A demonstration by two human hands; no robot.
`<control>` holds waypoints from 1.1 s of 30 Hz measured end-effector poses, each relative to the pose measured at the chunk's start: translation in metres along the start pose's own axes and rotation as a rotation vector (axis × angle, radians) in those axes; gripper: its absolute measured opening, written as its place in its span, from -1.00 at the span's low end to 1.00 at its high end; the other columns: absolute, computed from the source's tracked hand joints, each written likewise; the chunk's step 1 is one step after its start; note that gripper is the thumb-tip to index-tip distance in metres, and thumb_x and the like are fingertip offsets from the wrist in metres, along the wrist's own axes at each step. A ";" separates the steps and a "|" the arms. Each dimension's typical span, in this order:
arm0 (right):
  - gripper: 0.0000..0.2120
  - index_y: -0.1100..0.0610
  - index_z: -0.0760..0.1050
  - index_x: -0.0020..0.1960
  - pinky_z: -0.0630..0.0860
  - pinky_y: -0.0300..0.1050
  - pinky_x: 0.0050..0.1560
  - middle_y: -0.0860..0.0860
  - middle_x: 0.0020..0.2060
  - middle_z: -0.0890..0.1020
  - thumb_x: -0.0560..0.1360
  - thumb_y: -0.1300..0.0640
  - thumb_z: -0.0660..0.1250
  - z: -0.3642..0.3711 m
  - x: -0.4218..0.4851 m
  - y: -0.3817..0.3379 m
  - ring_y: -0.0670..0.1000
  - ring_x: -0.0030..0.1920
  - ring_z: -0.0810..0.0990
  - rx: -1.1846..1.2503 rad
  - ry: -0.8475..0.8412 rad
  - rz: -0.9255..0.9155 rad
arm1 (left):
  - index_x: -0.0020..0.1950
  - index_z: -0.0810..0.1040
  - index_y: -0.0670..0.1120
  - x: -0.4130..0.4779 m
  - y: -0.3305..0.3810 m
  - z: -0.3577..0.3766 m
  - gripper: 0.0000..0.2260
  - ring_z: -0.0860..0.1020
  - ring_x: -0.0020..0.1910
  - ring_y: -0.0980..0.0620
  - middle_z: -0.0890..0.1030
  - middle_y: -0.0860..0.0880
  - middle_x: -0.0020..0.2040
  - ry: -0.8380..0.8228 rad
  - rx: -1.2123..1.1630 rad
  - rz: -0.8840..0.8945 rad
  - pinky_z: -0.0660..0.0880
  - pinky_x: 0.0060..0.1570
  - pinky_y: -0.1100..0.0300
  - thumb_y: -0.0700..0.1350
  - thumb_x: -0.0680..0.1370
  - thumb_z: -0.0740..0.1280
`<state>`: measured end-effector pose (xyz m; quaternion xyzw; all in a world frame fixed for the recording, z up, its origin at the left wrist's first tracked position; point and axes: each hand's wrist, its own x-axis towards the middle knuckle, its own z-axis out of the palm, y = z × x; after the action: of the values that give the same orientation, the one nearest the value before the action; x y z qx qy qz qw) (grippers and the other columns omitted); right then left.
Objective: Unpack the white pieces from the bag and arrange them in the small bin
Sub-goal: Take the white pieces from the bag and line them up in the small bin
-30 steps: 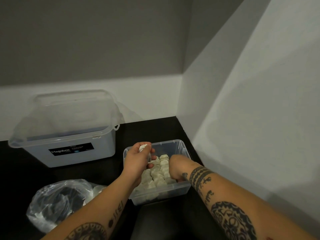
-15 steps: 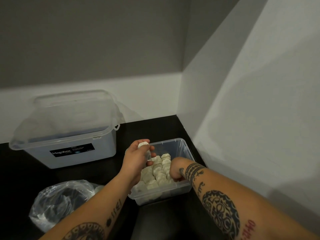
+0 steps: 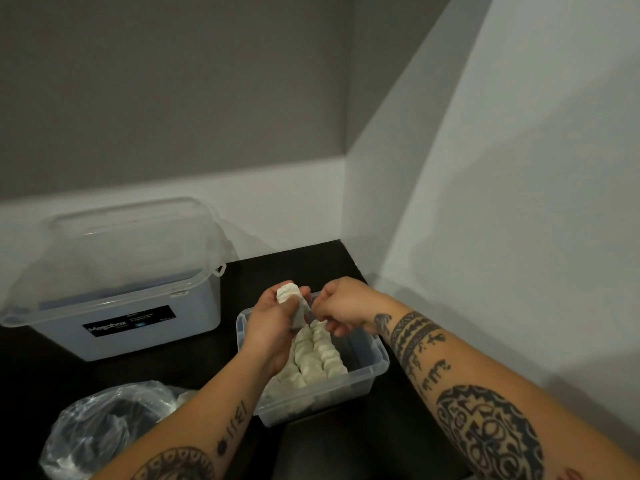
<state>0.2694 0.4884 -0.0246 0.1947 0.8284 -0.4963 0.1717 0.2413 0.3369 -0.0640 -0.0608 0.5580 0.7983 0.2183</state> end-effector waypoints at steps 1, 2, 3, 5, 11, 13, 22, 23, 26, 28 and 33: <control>-0.82 0.10 0.57 0.14 0.67 -0.13 -0.10 0.08 0.02 0.70 0.56 0.08 0.41 0.001 -0.005 0.002 -0.01 -0.10 0.68 0.072 -0.028 -0.037 | 0.33 0.51 -0.06 0.001 0.000 0.001 -0.73 0.69 0.15 -0.09 0.72 -0.09 0.13 -0.001 -0.029 0.001 0.62 0.11 -0.04 -0.28 0.67 0.26; -0.81 0.07 0.58 0.14 0.67 -0.13 -0.09 0.06 0.04 0.70 0.56 0.04 0.44 0.002 -0.008 0.003 -0.01 -0.06 0.68 0.143 -0.047 -0.064 | 0.32 0.52 -0.06 0.001 0.000 0.004 -0.75 0.69 0.15 -0.08 0.72 -0.08 0.14 -0.003 -0.046 0.003 0.61 0.14 -0.04 -0.25 0.67 0.26; -0.78 0.05 0.57 0.15 0.67 -0.14 -0.09 0.04 0.04 0.71 0.54 0.03 0.46 0.005 -0.011 0.005 -0.01 -0.04 0.70 0.204 -0.052 -0.084 | 0.31 0.53 -0.07 0.001 0.000 0.006 -0.77 0.68 0.16 -0.08 0.72 -0.07 0.16 -0.004 -0.053 0.006 0.60 0.17 -0.05 -0.24 0.67 0.27; -0.71 0.03 0.53 0.19 0.67 -0.14 -0.11 0.02 0.04 0.70 0.51 0.06 0.50 0.013 -0.012 0.010 0.00 -0.02 0.72 0.273 -0.006 -0.106 | 0.30 0.54 -0.09 0.000 -0.002 0.011 -0.78 0.66 0.19 -0.09 0.71 -0.08 0.17 -0.011 -0.079 0.008 0.58 0.21 -0.06 -0.23 0.66 0.29; -0.75 0.03 0.54 0.18 0.65 -0.13 -0.09 0.02 0.00 0.70 0.54 0.05 0.46 0.022 -0.014 0.016 -0.01 -0.07 0.71 0.332 0.075 -0.161 | 0.28 0.57 -0.12 -0.005 0.001 0.015 -0.79 0.66 0.19 -0.12 0.71 -0.10 0.17 -0.065 -0.054 -0.007 0.58 0.18 -0.05 -0.19 0.66 0.31; -0.81 0.05 0.57 0.14 0.65 -0.15 -0.11 0.03 -0.01 0.71 0.57 0.02 0.43 0.019 -0.016 0.015 -0.03 -0.10 0.70 0.370 0.063 -0.183 | 0.28 0.57 -0.13 -0.006 0.005 0.015 -0.80 0.67 0.19 -0.10 0.71 -0.12 0.18 -0.097 -0.018 0.010 0.58 0.19 -0.04 -0.18 0.67 0.29; -0.75 0.03 0.57 0.09 0.60 -0.16 -0.15 0.02 0.00 0.69 0.54 -0.11 0.43 0.009 -0.019 0.014 -0.01 -0.04 0.66 0.437 0.191 -0.282 | 0.11 0.71 -0.06 -0.011 0.015 0.018 -0.83 0.69 0.03 -0.09 0.74 -0.11 -0.01 -0.106 0.263 0.163 0.61 -0.01 0.09 -0.12 0.66 0.32; -0.74 0.04 0.56 0.10 0.57 -0.18 -0.17 0.02 0.00 0.69 0.54 -0.11 0.44 0.009 -0.021 0.015 -0.03 -0.06 0.65 0.461 0.197 -0.293 | 0.10 0.72 -0.07 -0.011 0.015 0.020 -0.83 0.69 0.02 -0.09 0.74 -0.12 -0.01 -0.122 0.271 0.146 0.60 -0.02 0.10 -0.13 0.66 0.32; -0.77 0.12 0.56 0.13 0.57 -0.18 -0.21 0.06 -0.07 0.69 0.58 0.00 0.41 0.010 -0.022 0.021 -0.03 -0.19 0.65 0.633 0.125 -0.287 | 0.14 0.71 -0.16 -0.013 0.017 0.023 -0.82 0.69 0.03 -0.18 0.72 -0.22 0.05 -0.183 0.170 0.041 0.64 0.04 0.00 -0.15 0.65 0.34; -0.81 0.16 0.57 0.11 0.58 -0.18 -0.24 0.10 -0.11 0.70 0.60 0.06 0.39 0.010 -0.021 0.028 -0.03 -0.25 0.64 0.658 0.134 -0.272 | 0.19 0.69 -0.16 -0.013 0.015 0.022 -0.80 0.69 0.08 -0.20 0.72 -0.23 0.09 -0.199 0.128 0.001 0.63 0.12 -0.05 -0.13 0.64 0.36; -0.89 0.09 0.61 0.10 0.56 -0.22 -0.31 0.08 -0.10 0.74 0.62 0.10 0.37 0.004 -0.021 0.040 0.00 -0.23 0.71 0.548 0.163 -0.234 | 0.13 0.69 -0.12 -0.009 0.007 0.023 -0.87 0.71 0.04 -0.16 0.73 -0.17 0.02 -0.100 0.216 0.081 0.65 -0.02 0.00 -0.16 0.61 0.41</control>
<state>0.3080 0.4989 -0.0464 0.1762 0.6915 -0.7004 -0.0126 0.2500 0.3532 -0.0461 0.0255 0.6310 0.7439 0.2186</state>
